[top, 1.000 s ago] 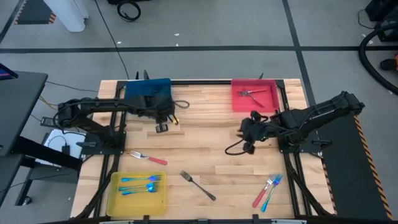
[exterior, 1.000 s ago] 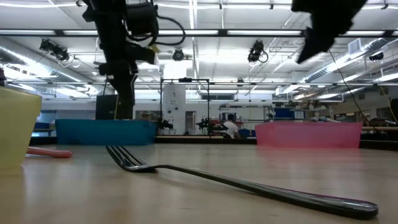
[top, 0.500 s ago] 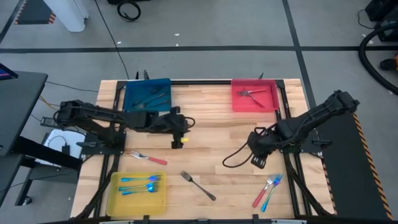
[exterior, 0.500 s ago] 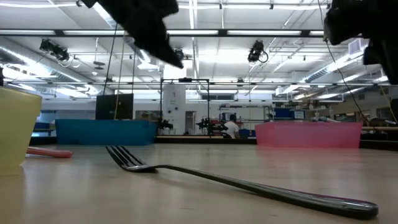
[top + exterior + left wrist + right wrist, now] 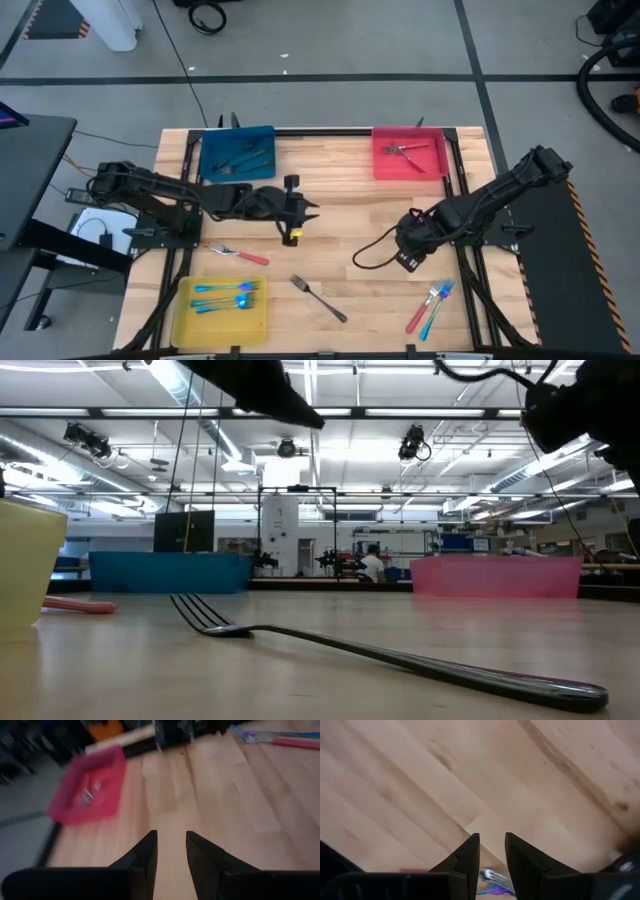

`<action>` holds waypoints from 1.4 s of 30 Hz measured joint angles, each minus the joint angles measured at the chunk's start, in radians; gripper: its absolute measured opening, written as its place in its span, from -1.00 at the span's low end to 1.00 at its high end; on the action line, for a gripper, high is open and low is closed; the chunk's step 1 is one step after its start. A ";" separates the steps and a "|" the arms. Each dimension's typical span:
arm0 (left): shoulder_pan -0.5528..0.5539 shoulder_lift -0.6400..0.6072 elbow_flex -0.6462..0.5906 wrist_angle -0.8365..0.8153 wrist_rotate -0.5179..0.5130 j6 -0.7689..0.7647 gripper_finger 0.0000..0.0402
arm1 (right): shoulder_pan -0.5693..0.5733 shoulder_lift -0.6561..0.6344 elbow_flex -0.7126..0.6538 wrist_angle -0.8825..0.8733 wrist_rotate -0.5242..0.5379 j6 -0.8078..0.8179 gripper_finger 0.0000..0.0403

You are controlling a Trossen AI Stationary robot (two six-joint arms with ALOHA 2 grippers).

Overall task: Sort silverware by color (type)
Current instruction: Put the right pink fork into the pink bin

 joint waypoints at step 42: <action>0.129 0.000 0.000 0.038 0.002 0.147 -0.49 | 0.475 0.331 0.001 0.432 0.020 1.100 -0.52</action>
